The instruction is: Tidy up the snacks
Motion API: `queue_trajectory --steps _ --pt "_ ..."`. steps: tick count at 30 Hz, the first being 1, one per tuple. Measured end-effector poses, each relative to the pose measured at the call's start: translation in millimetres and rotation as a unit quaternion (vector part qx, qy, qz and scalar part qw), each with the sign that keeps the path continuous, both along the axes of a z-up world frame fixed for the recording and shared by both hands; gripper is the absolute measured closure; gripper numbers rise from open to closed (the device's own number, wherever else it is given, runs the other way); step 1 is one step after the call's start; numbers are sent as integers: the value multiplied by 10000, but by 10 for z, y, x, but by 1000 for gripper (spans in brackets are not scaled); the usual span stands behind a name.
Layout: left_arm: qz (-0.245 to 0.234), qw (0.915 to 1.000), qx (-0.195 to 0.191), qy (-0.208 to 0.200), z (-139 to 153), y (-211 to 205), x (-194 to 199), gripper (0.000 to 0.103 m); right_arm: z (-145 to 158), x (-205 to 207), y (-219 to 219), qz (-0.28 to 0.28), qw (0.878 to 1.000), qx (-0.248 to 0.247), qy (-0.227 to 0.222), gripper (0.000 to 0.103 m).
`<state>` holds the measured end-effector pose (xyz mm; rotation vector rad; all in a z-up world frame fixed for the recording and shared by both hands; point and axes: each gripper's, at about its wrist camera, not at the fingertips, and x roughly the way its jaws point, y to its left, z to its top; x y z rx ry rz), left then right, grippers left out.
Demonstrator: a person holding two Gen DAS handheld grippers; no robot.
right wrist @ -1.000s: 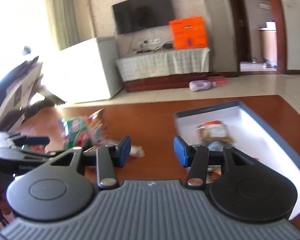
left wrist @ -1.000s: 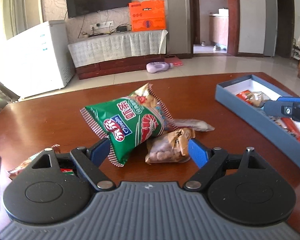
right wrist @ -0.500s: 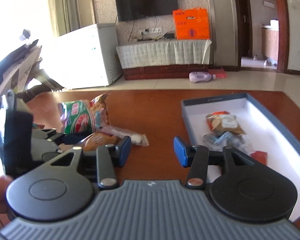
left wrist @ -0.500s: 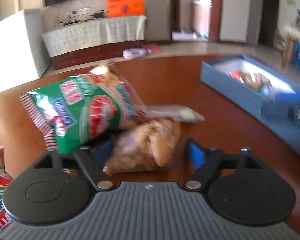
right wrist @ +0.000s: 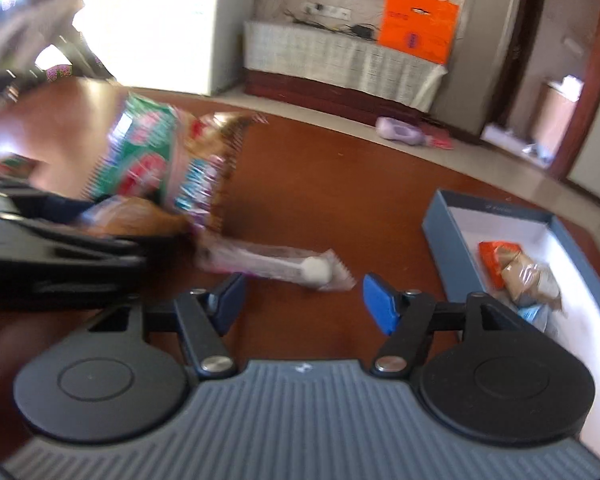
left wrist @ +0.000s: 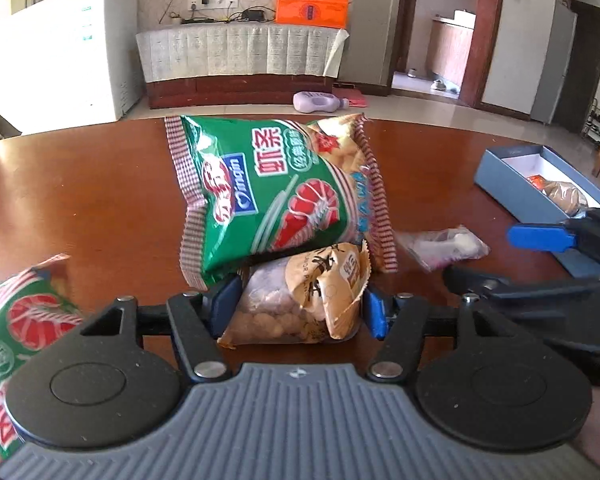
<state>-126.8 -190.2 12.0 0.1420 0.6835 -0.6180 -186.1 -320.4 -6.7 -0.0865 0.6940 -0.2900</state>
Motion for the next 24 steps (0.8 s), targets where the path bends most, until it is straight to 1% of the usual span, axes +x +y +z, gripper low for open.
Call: queue_trajectory --steps 1,3,5,7,10,11,12,13,14,15,17,20,24 --pt "-7 10000 -19 28 -2 18 10 35 -11 28 -30 -44 9999 154 32 35" --pt "-8 10000 -21 74 2 34 28 35 -29 37 -112 -173 9985 510 -41 31" --pt "-2 9999 -31 126 2 54 49 32 -32 63 -134 -176 9987 485 -54 29" --pt "22 9999 -42 153 9 53 82 32 -28 113 -147 -138 9993 361 -21 29" --pt "35 9998 -72 162 3 69 111 32 -17 221 -173 -50 9994 342 62 30" --pt "31 9999 -63 146 -6 71 92 32 -6 255 -194 -8 9991 423 90 35" --pt "25 9999 -58 134 -12 76 98 32 6 268 -212 38 9984 549 95 44" --pt "21 9999 -58 123 -15 70 107 32 17 270 -229 83 9973 729 98 64" --pt "14 9999 -59 112 -19 68 110 32 28 275 -217 95 9967 799 121 65" --pt "4 9999 -49 97 -24 61 110 32 33 257 -182 123 9974 689 142 66" --pt "-13 10000 -41 71 -31 45 107 32 43 191 -123 192 9977 628 175 75" --pt "-97 9998 -118 107 -38 37 84 34 60 44 -67 212 9973 661 243 77" --pt "-193 9996 -121 164 -26 0 7 35 85 -282 8 249 9972 649 260 78"
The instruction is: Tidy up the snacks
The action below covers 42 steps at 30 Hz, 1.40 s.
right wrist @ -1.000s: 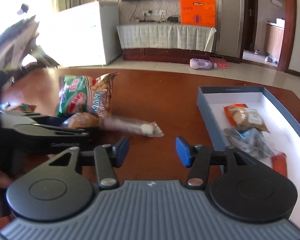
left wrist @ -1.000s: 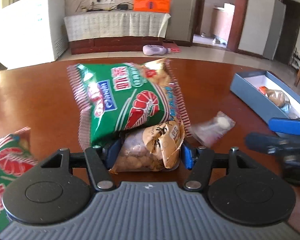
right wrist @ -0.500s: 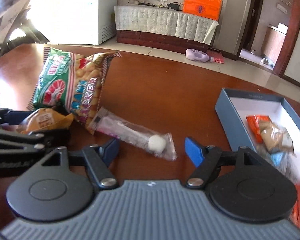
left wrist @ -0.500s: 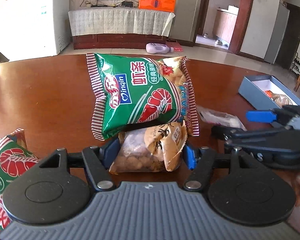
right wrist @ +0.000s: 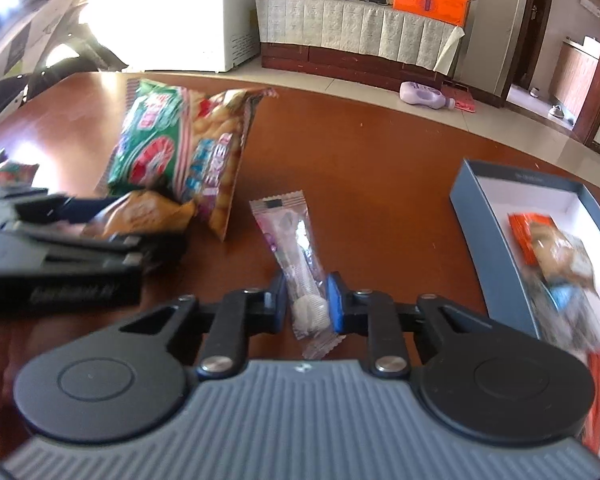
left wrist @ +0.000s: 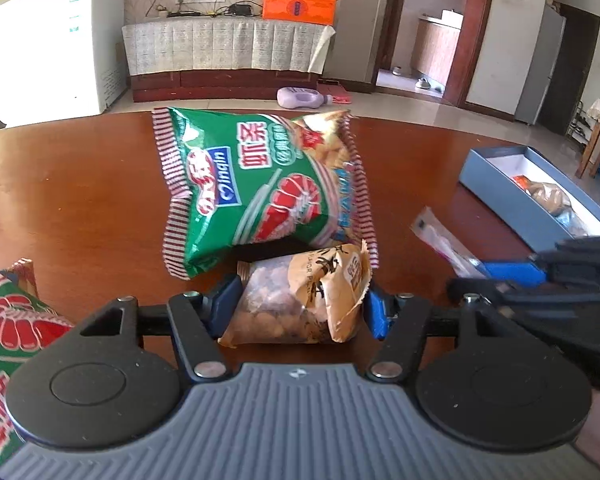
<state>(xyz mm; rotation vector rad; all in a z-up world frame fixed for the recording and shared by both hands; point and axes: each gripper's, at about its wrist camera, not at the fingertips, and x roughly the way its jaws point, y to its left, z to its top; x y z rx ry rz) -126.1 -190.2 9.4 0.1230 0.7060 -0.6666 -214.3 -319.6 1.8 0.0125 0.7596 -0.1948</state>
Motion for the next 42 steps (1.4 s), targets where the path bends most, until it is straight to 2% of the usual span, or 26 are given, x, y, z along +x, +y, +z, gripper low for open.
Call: queue_trajectory --steps 7,11,15,19,32,42 --pt "103 9999 -48 127 44 -6 -178 36 205 -575 20 -63 9989 210 -418 79" --pt "209 9997 -83 23 131 -12 -305 36 318 -745 2 -26 9974 143 -703 79" --pt "285 9995 -125 -94 223 -52 -469 36 364 -856 -34 10 9966 208 -799 79" --pt "199 9992 5 -335 324 -161 -634 36 471 -979 -114 -7 9952 221 -958 79" --pt "-86 9987 38 -495 490 -604 -894 36 648 -1236 -331 -93 9926 277 -1179 79" --pt "-146 9980 45 -610 567 -769 -990 36 680 -1353 -425 -167 9918 268 -1236 79"
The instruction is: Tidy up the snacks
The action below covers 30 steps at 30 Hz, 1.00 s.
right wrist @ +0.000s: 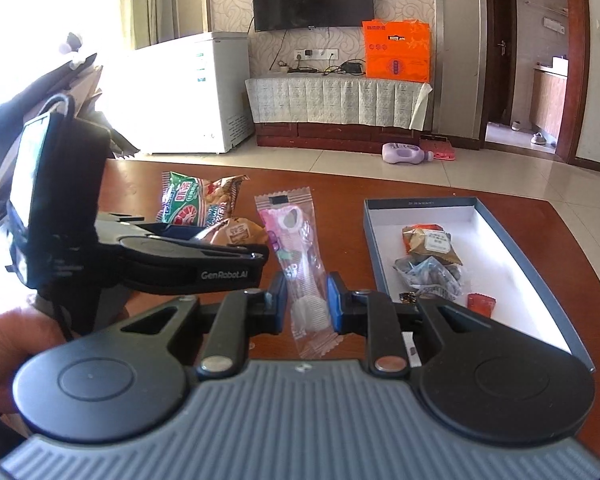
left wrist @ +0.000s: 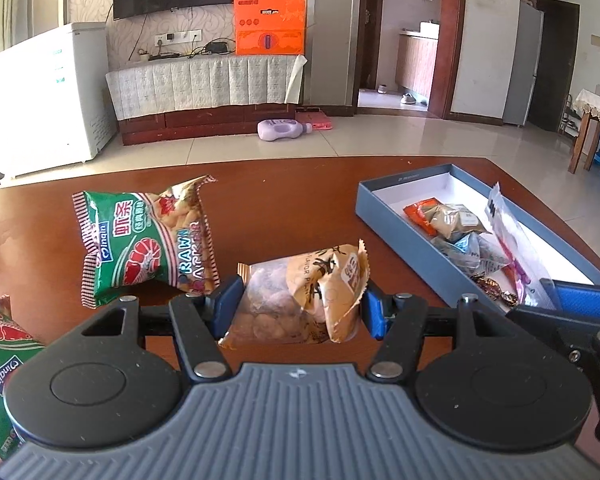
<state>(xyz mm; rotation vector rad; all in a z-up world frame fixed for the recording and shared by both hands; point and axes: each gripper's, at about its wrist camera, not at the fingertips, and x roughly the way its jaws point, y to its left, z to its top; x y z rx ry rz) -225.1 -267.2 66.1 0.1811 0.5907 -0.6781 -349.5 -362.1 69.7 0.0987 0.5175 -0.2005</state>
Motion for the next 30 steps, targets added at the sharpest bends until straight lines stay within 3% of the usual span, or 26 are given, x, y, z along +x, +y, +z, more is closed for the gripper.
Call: queue_trajectory --steps 30 --pt "-307 9990 -149 -275 119 -442 -246 37 24 -285 -284 -246 9997 25 -66 79"
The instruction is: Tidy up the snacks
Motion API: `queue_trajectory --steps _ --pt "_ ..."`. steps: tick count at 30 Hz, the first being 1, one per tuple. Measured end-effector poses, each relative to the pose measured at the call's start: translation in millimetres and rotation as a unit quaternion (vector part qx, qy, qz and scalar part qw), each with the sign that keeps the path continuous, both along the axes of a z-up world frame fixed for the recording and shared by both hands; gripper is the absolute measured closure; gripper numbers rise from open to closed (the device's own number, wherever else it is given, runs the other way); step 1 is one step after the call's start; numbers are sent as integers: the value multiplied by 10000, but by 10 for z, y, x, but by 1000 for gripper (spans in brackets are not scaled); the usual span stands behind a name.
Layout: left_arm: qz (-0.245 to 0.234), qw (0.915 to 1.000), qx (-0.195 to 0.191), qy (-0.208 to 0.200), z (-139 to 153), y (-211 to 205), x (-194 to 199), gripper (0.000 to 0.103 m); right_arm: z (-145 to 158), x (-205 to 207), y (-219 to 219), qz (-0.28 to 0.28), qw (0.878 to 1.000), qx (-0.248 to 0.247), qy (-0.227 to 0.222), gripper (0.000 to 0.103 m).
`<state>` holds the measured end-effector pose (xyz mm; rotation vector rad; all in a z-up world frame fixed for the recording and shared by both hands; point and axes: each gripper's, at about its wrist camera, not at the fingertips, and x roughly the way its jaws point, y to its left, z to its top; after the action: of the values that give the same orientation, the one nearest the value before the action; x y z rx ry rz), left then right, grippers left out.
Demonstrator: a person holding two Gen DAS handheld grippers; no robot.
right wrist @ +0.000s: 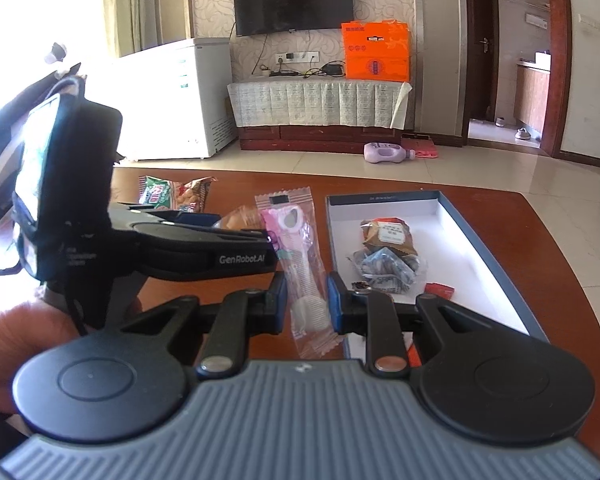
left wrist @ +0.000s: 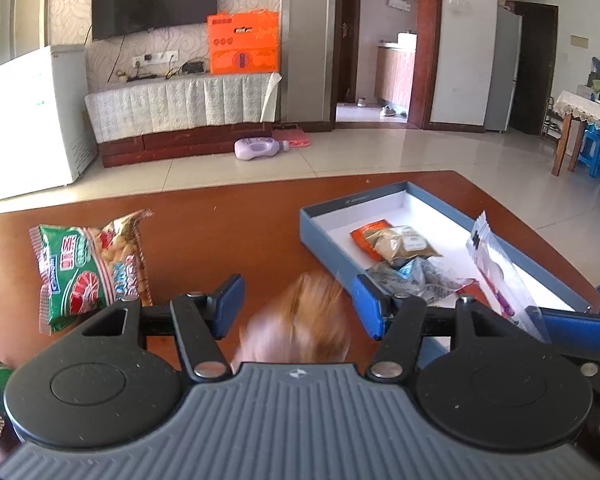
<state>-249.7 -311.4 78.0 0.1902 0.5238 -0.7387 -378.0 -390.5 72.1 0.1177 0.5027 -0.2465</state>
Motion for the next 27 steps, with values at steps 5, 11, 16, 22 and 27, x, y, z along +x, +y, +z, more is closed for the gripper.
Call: queue_trajectory --steps 5,11,16,22,27 --pt "-79 10000 -10 32 -7 -74 -17 43 -14 -43 -71 -85 10000 6 14 79" --pt "-11 9994 13 346 -106 -26 136 42 -13 -89 -127 -126 9999 32 -24 79" --pt "-237 9982 314 454 -277 -26 129 17 -16 -105 -142 -108 9999 76 -53 79" --pt "-324 9944 877 493 -562 -172 138 15 -10 -93 -115 -46 9999 84 -81 79" --pt "-433 9930 833 715 -669 -149 234 34 -12 -101 -154 -96 9999 109 -76 79"
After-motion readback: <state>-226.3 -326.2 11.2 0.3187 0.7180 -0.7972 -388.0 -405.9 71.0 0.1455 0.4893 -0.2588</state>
